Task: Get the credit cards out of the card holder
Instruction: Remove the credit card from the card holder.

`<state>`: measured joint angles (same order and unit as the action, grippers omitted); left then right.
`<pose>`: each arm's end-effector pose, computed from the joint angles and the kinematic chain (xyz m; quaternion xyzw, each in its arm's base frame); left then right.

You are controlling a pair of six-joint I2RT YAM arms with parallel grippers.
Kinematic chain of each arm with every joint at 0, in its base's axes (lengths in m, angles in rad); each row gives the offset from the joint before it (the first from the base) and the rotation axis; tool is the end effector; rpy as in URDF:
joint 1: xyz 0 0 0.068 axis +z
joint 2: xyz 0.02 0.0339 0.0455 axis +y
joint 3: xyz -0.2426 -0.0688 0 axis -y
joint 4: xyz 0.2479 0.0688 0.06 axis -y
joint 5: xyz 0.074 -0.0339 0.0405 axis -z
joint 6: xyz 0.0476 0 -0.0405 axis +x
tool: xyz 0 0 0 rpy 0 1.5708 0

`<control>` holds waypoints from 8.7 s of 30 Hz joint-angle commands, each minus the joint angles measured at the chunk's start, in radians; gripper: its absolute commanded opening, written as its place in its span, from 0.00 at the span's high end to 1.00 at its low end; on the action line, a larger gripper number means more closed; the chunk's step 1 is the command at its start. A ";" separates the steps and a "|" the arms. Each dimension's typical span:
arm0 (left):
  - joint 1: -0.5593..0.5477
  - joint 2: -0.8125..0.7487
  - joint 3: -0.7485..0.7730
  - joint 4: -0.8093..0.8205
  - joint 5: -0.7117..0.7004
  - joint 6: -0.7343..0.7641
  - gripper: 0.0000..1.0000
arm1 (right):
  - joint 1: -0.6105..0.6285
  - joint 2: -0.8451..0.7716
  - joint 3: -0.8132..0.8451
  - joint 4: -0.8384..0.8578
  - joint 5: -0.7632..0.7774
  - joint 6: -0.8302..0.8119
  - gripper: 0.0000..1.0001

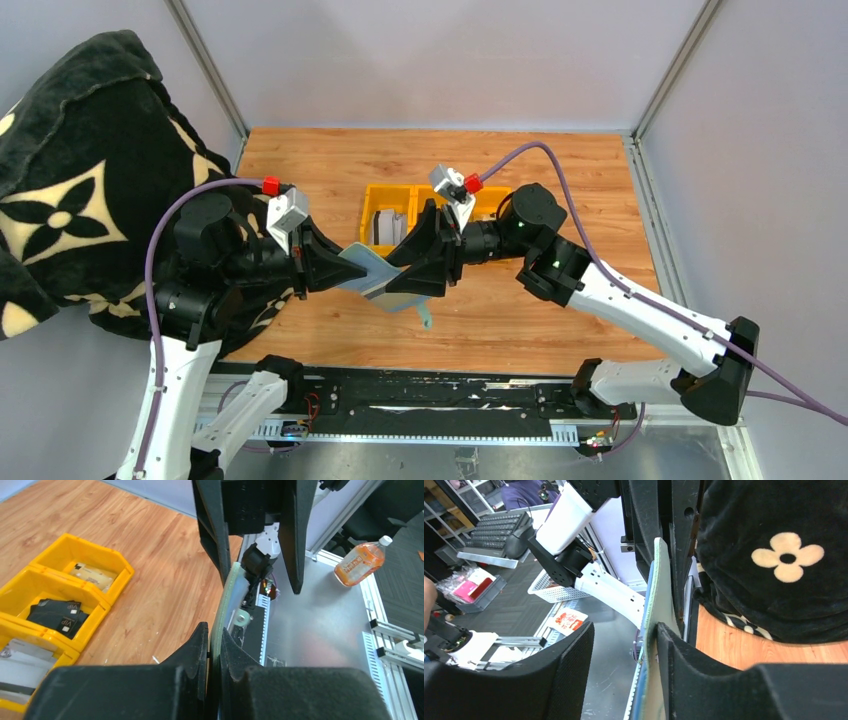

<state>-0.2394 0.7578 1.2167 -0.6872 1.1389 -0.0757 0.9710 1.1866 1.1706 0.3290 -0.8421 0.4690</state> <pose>0.1170 -0.0730 0.4226 0.3881 0.6299 -0.4992 0.4511 0.1279 0.2499 0.4270 -0.4535 0.4380 0.6674 0.3963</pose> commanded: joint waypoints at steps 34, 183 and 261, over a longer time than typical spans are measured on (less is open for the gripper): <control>-0.001 0.012 0.004 -0.150 0.033 0.160 1.00 | 0.103 0.201 0.394 -0.597 0.195 -0.485 0.59; -0.086 -0.006 -0.058 0.212 0.025 -0.266 0.40 | -0.026 -0.136 -0.424 0.609 0.338 0.310 1.00; -0.021 0.034 -0.061 0.203 0.073 -0.311 1.00 | -0.052 -0.088 -0.348 0.417 0.287 0.396 0.63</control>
<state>-0.2630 0.8059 1.1294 -0.5121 1.1458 -0.3672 0.9401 1.1484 0.8238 0.7982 -0.5838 0.8951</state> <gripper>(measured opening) 0.056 0.304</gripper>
